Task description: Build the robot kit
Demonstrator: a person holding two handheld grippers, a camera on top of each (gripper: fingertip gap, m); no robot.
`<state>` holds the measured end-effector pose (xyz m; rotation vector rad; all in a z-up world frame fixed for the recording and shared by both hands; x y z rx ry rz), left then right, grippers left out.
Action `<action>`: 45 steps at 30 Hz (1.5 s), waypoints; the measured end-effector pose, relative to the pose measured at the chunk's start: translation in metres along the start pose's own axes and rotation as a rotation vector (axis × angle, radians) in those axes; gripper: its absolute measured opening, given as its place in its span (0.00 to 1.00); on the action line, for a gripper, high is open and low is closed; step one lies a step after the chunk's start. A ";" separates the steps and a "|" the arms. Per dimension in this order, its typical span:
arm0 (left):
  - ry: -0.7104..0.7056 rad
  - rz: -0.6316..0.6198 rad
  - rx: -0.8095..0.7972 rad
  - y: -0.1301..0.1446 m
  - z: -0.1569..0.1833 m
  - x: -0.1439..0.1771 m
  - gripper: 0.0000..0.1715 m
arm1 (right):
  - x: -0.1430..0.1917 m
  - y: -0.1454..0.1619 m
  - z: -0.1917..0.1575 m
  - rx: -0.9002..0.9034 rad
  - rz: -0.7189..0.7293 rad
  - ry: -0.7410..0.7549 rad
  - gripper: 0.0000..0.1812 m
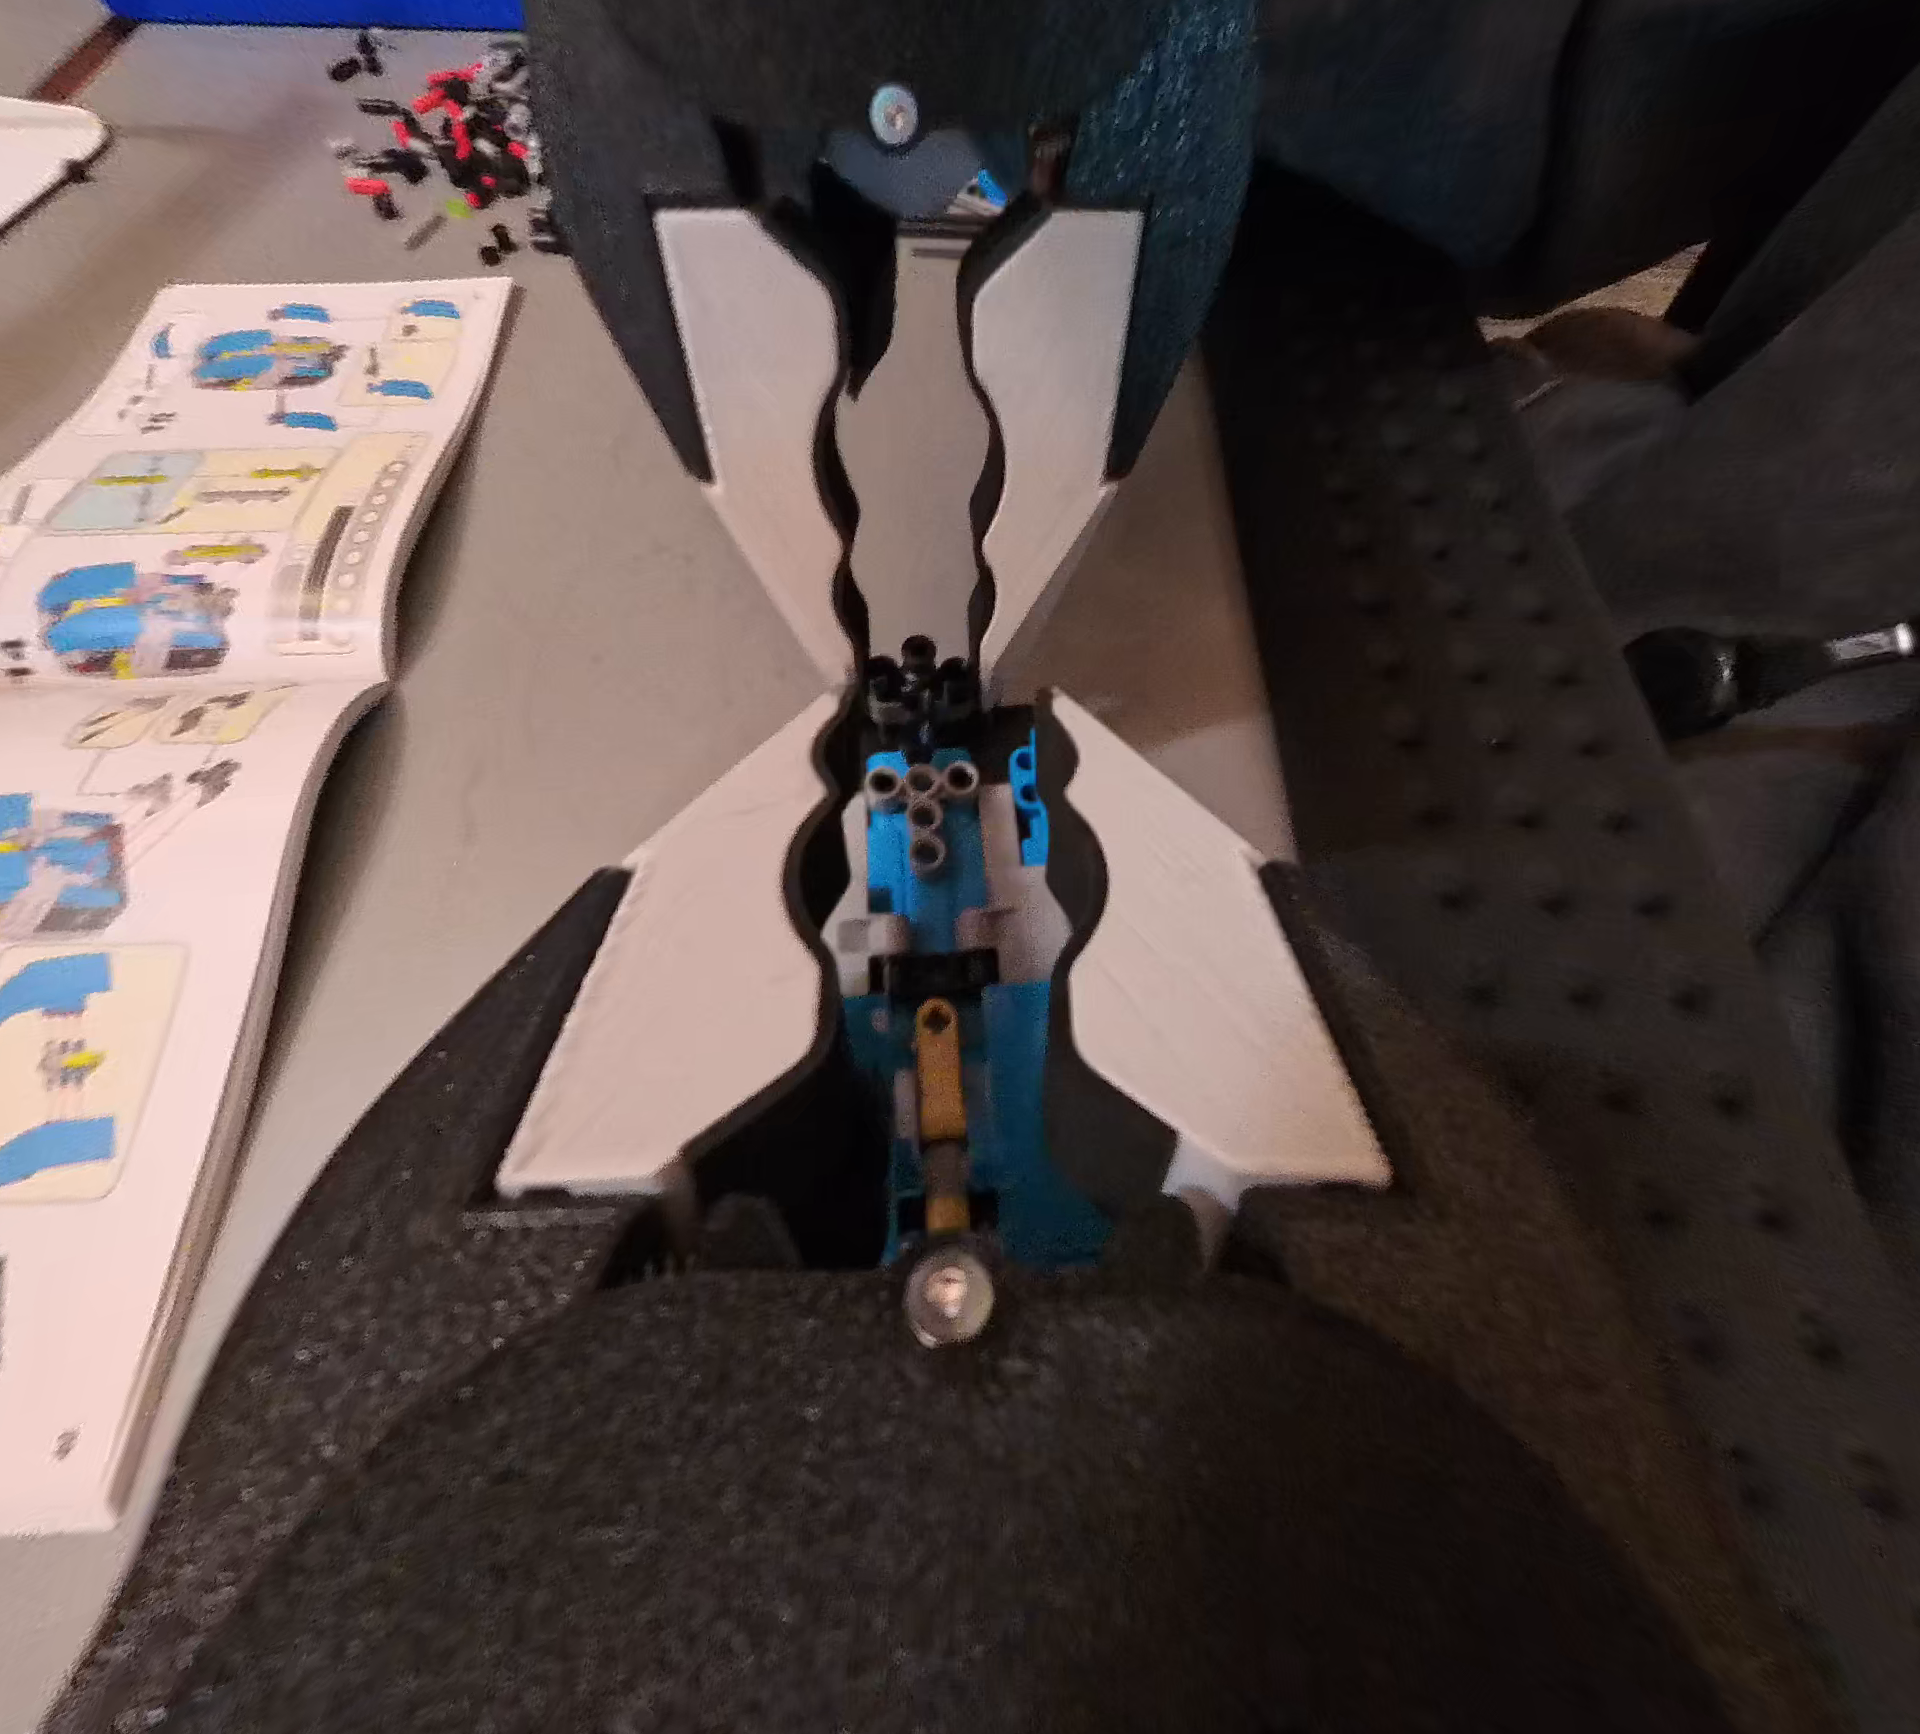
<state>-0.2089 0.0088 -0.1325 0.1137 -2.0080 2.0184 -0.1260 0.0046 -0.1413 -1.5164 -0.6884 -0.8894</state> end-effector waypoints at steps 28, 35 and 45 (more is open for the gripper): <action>-0.050 -0.203 -0.007 -0.001 -0.003 -0.022 0.04 | -0.001 0.009 0.004 0.069 0.188 -0.036 0.13; -0.046 -0.194 -0.001 0.000 -0.003 -0.020 0.04 | 0.006 0.010 0.004 0.082 0.358 -0.055 0.25; -0.056 -0.196 -0.001 0.000 -0.002 -0.019 0.04 | 0.005 0.015 0.002 0.047 0.427 -0.046 0.13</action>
Point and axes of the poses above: each gripper's, where its closed fingertips meet, x back along the fingers, y out of its underside, z = x × y across the jaws, the point moved 6 cm from there along x, back along the fingers, and after that the axes turned 15 degrees about z, right-handed, at the moved point
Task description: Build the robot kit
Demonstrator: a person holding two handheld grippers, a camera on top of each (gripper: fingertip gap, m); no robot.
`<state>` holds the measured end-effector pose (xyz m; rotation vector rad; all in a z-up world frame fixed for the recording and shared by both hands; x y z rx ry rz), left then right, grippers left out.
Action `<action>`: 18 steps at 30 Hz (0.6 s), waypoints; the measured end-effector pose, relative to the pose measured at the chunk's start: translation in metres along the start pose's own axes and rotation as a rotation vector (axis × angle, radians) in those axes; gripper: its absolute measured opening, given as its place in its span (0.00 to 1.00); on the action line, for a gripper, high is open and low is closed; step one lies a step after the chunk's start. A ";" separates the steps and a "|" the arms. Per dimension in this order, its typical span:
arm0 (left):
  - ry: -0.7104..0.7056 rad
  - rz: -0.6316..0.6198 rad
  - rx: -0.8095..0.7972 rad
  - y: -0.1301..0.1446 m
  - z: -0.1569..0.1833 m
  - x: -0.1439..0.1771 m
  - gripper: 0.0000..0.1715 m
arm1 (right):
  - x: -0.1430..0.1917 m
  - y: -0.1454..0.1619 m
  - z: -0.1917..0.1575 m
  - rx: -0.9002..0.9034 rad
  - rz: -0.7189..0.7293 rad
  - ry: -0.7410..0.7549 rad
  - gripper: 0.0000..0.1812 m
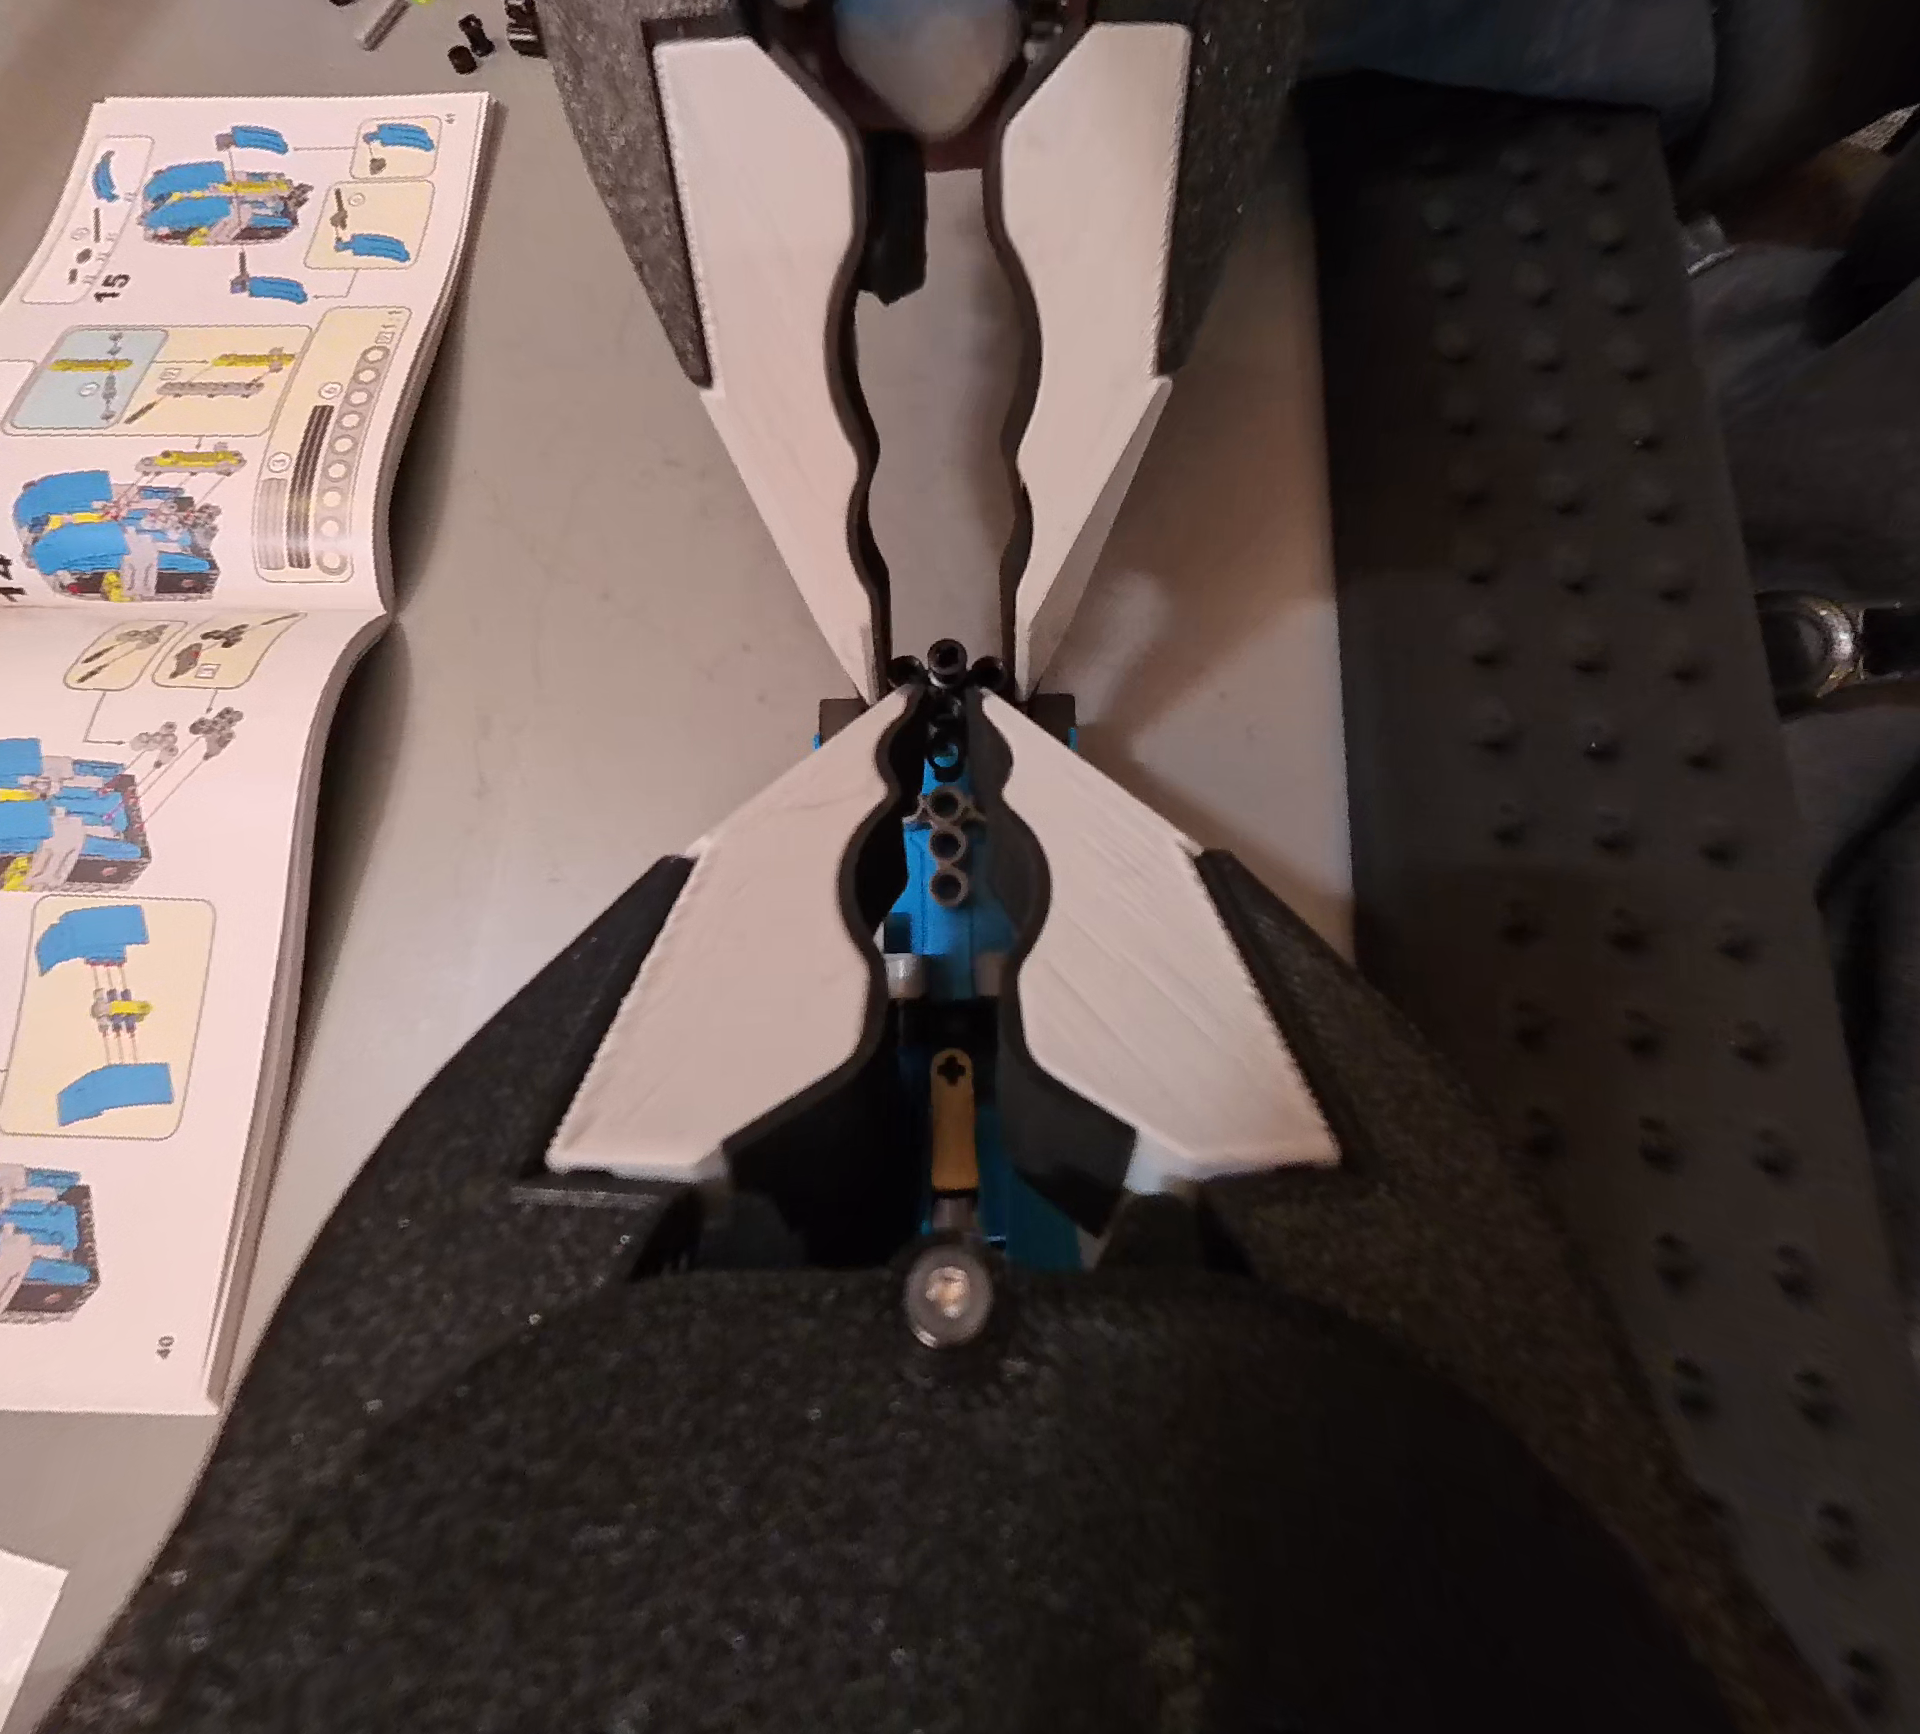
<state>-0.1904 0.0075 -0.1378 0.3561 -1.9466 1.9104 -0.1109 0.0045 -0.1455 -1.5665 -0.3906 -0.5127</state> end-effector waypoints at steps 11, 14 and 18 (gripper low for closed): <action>-0.018 -0.024 -0.007 -0.001 0.002 -0.001 0.04 | 0.000 0.001 0.000 0.009 -0.007 -0.012 0.13; -0.019 -0.026 -0.003 -0.001 0.001 -0.001 0.04 | 0.000 0.002 0.000 0.033 0.005 -0.016 0.13; -0.027 -0.027 -0.015 -0.001 0.002 -0.001 0.04 | 0.001 0.004 0.000 0.043 0.031 -0.017 0.13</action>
Point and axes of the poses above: each gripper's, where its closed fingertips meet, x back along the fingers, y out of its underside, z = x × y across the jaws, the point moved 6 cm from there along x, back along the fingers, and after that the axes turned 15 degrees about z, right-handed, at the moved point
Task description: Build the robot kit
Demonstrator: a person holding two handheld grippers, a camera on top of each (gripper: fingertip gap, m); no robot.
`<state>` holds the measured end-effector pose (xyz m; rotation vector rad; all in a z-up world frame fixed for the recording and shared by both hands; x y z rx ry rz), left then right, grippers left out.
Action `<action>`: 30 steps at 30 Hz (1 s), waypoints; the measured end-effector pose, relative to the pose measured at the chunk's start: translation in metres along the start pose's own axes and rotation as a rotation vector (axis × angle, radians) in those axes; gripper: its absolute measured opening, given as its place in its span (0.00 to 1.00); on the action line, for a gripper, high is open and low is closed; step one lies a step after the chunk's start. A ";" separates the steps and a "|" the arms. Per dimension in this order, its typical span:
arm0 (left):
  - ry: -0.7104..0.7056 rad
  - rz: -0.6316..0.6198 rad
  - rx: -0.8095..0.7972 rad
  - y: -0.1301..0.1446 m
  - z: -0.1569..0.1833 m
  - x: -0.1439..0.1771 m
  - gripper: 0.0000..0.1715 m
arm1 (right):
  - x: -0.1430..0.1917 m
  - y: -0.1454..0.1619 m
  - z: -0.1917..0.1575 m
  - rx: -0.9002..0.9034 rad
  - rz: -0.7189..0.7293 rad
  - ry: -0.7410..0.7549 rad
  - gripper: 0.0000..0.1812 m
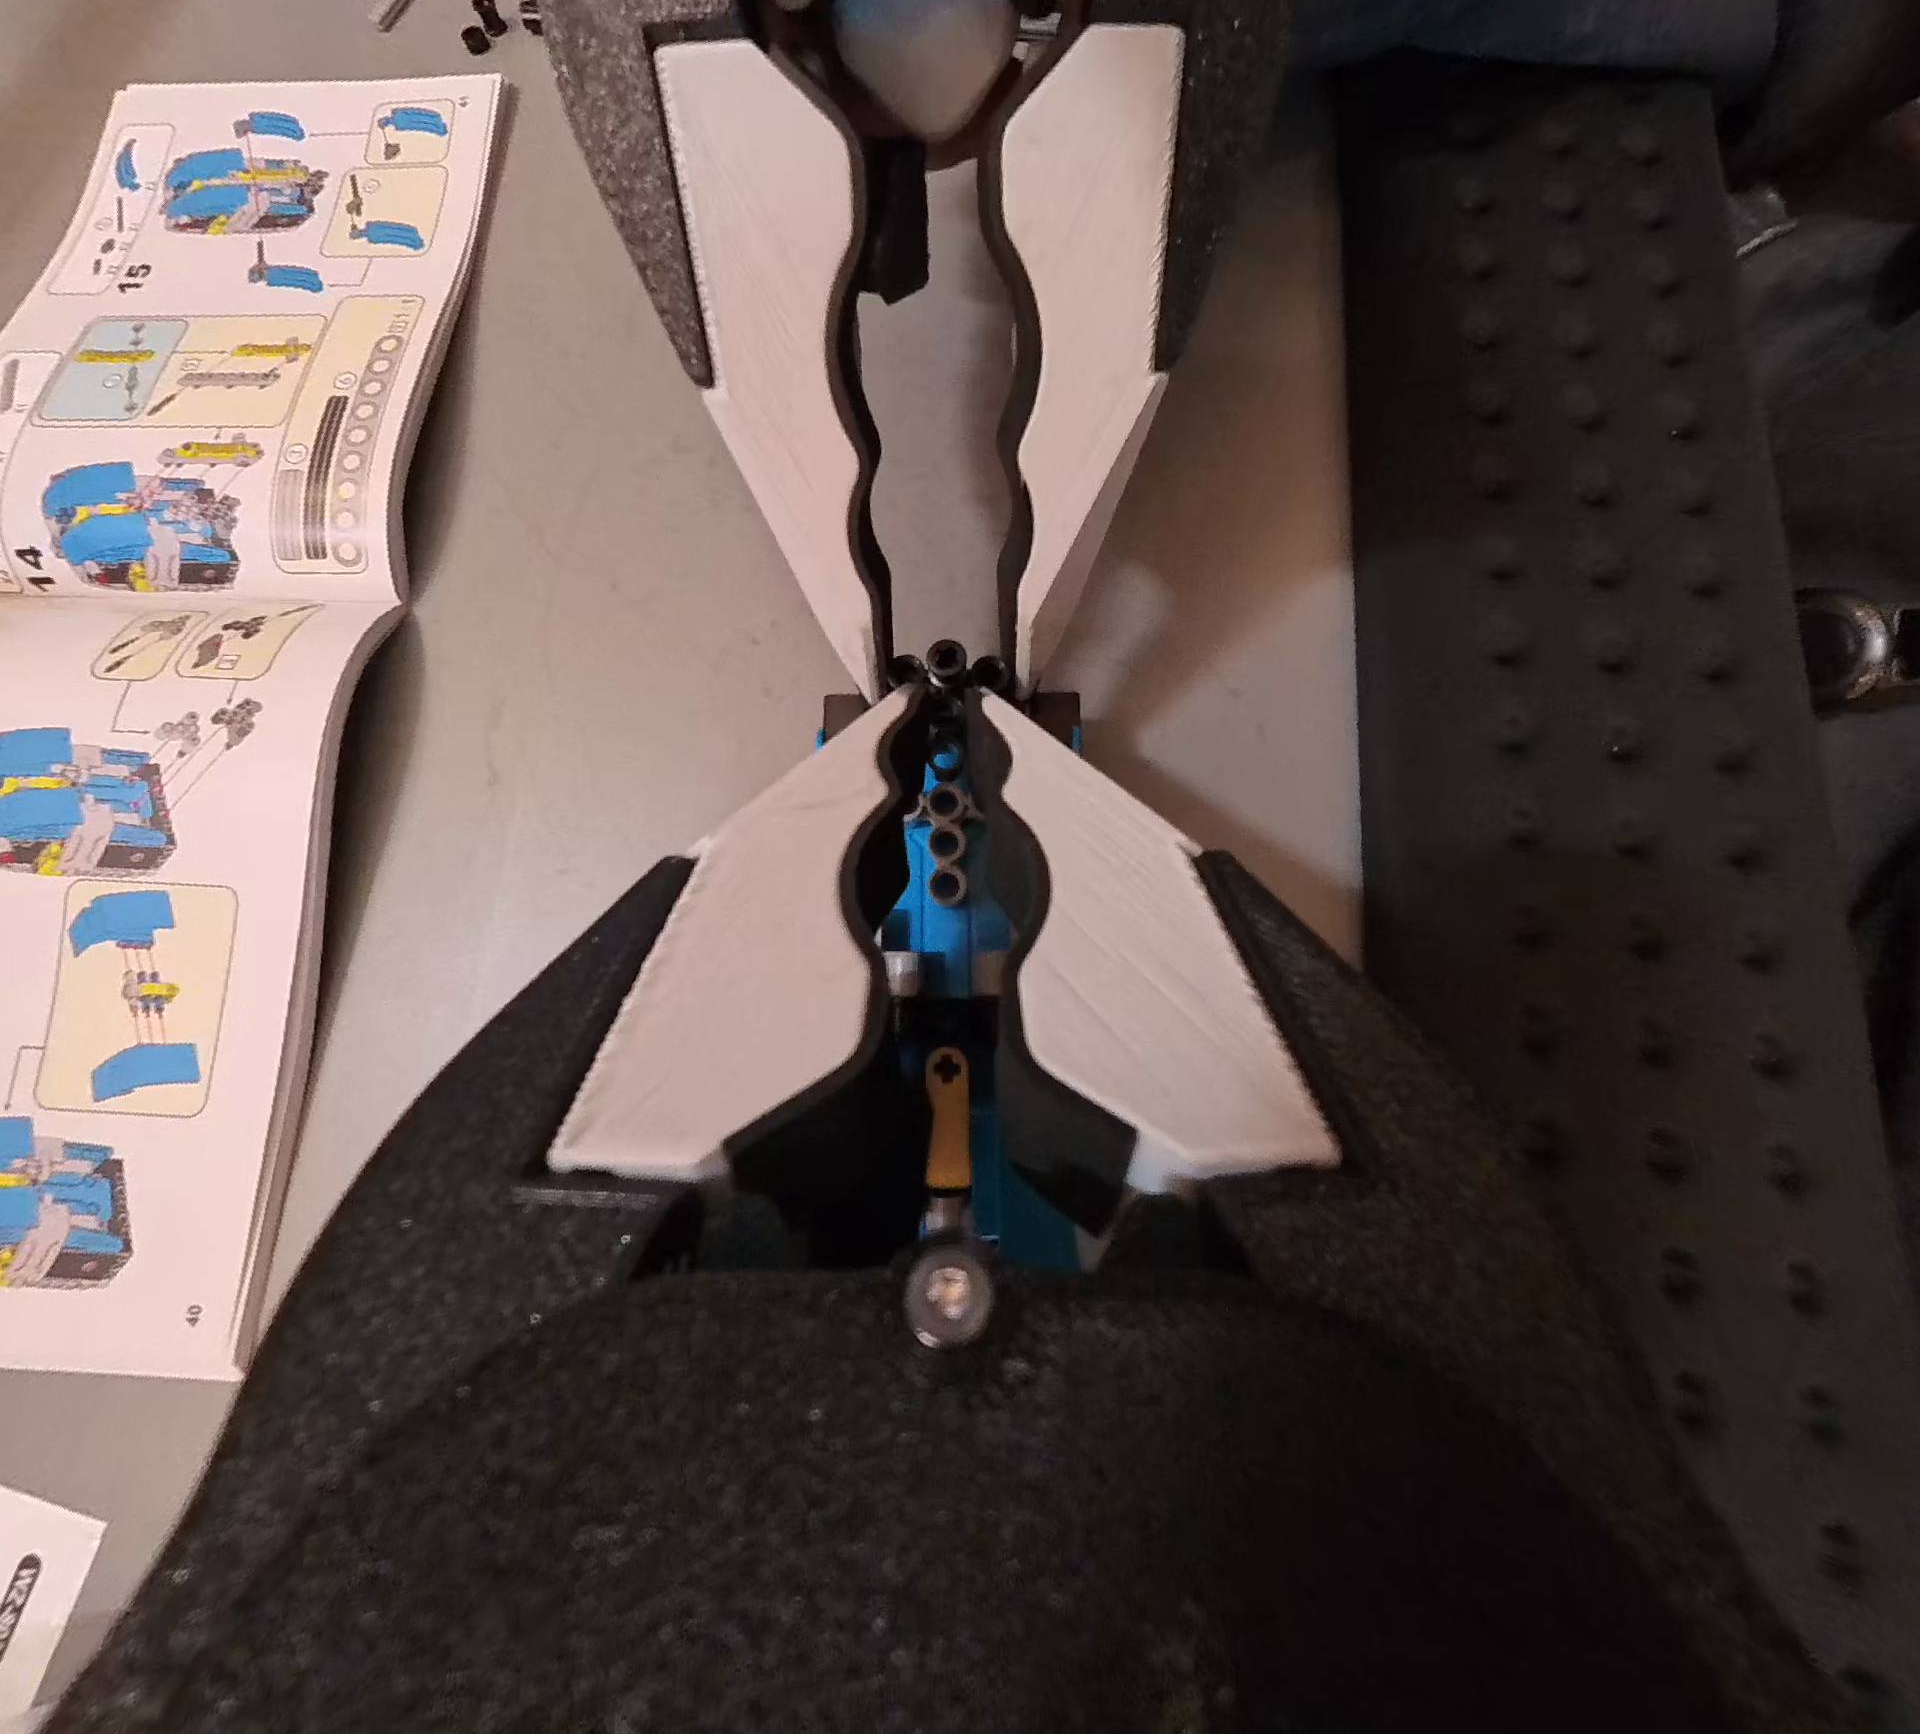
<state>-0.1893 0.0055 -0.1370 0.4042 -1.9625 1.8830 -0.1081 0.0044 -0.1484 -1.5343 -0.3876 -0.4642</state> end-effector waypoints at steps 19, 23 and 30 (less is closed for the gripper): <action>-0.025 -0.035 -0.017 -0.001 0.003 -0.004 0.00 | -0.004 0.007 0.002 -0.052 0.008 -0.056 0.13; -0.016 -0.012 -0.008 0.000 0.002 -0.001 0.00 | -0.005 0.005 0.002 -0.037 0.008 -0.043 0.13; 0.055 0.221 0.130 -0.009 -0.004 0.029 0.14 | 0.010 -0.004 0.007 -0.073 0.138 0.016 0.22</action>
Point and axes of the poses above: each gripper's, where its closed fingertips meet, x back along the fingers, y out of its underside, z = x × y across the jaws, the point moved 6 cm from there along x, back along the fingers, and after that the axes turned 15 degrees about z, right-handed, at the moved point
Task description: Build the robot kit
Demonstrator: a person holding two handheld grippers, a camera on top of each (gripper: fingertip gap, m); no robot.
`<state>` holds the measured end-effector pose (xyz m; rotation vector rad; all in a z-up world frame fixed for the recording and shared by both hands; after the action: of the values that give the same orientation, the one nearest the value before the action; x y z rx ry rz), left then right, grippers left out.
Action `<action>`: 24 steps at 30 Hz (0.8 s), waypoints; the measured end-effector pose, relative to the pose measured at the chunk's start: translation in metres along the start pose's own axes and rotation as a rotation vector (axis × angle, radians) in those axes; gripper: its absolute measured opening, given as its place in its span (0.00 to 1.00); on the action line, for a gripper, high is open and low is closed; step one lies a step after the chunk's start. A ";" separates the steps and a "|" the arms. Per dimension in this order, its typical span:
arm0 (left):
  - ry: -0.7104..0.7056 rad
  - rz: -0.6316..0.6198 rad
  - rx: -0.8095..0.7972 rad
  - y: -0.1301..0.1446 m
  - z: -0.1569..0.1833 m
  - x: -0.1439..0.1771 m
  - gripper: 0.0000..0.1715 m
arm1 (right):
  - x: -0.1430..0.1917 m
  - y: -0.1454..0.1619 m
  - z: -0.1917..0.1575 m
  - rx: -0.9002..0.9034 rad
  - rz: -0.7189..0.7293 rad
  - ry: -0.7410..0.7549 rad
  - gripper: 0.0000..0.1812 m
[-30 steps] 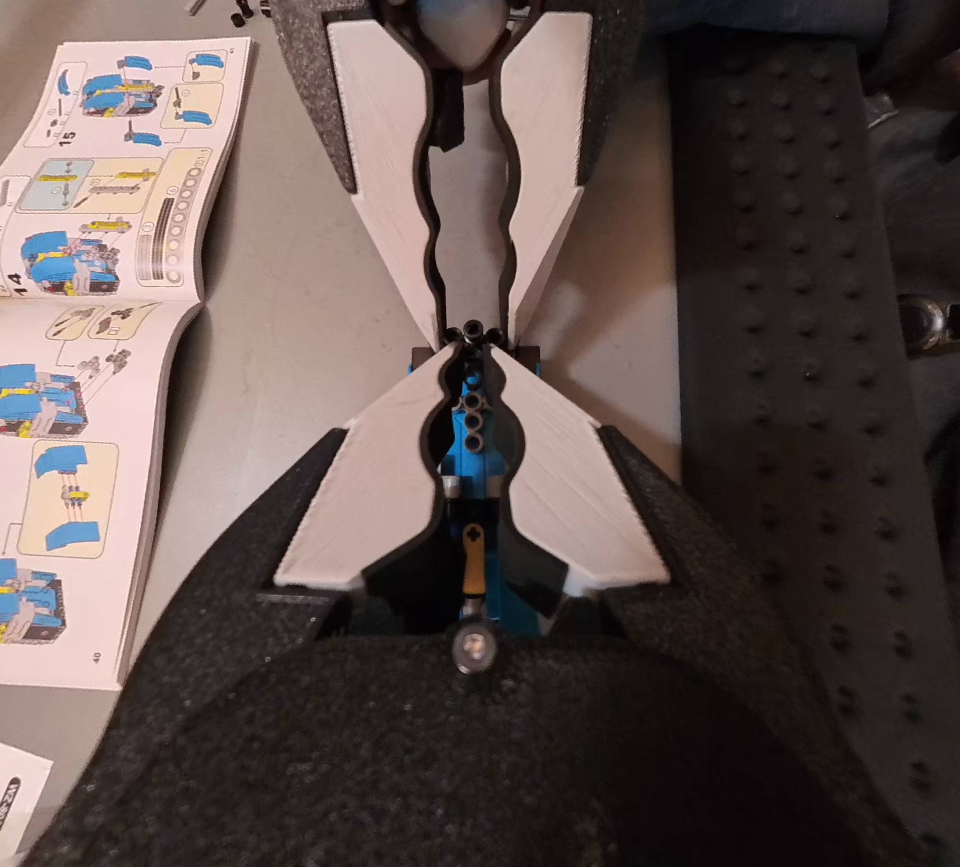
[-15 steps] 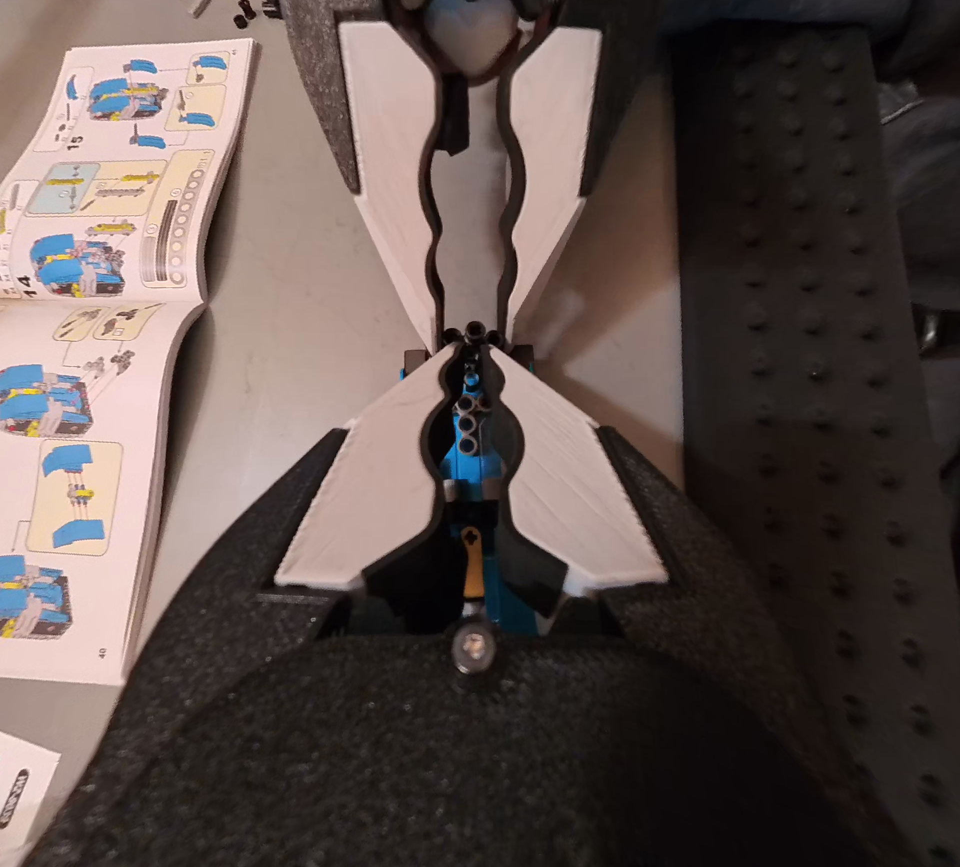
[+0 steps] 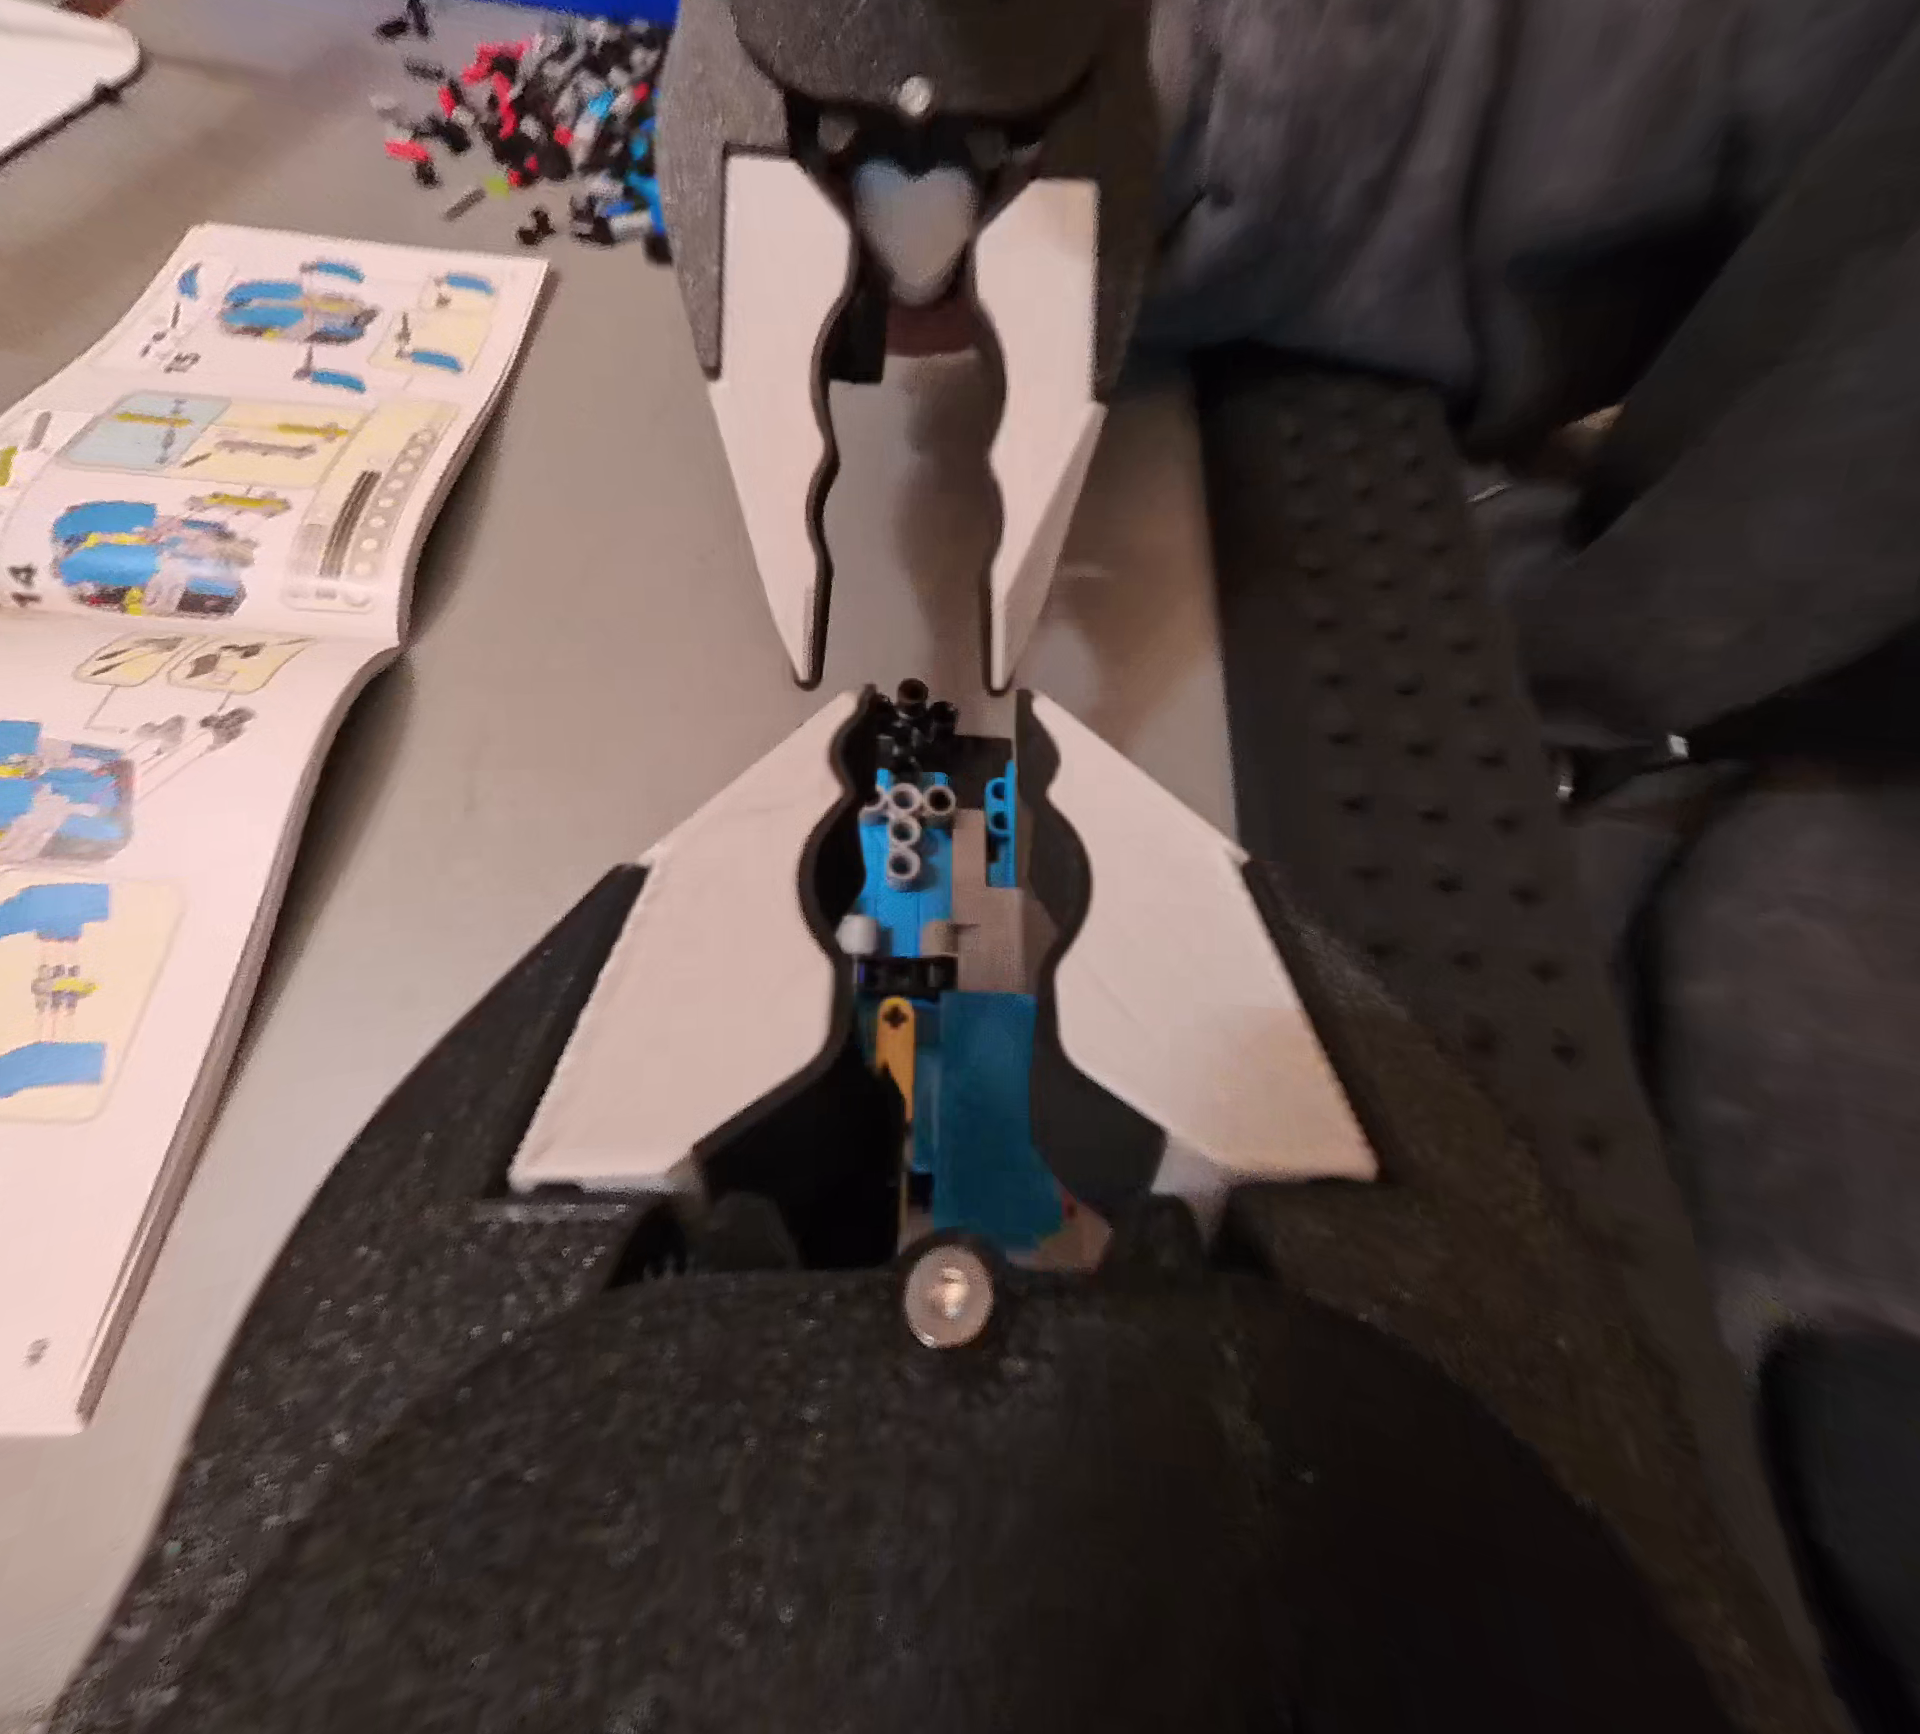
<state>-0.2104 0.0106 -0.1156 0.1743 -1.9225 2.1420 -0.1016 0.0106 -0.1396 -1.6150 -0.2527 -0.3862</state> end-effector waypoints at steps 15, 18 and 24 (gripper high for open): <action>-0.040 -0.224 -0.104 0.048 -0.009 -0.006 0.47 | -0.007 0.004 -0.005 0.001 -0.027 -0.001 0.03; -0.042 -0.234 -0.108 0.048 -0.009 -0.007 0.45 | -0.007 0.005 -0.005 -0.032 -0.019 -0.010 0.03; 0.008 -0.237 -0.127 0.051 -0.006 -0.009 0.44 | -0.007 0.006 -0.007 -0.022 0.010 -0.140 0.03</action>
<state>-0.2154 0.0106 -0.1673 0.3491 -1.9194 1.8610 -0.1064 0.0033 -0.1477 -1.6663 -0.3476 -0.2690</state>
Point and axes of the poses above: each gripper's, where its closed fingertips meet, x back along the fingers, y out of its underside, z = x × y across the jaws, the point moved 6 cm from there along x, back along the fingers, and after that the axes turned 15 degrees about z, right-handed, at the moved point
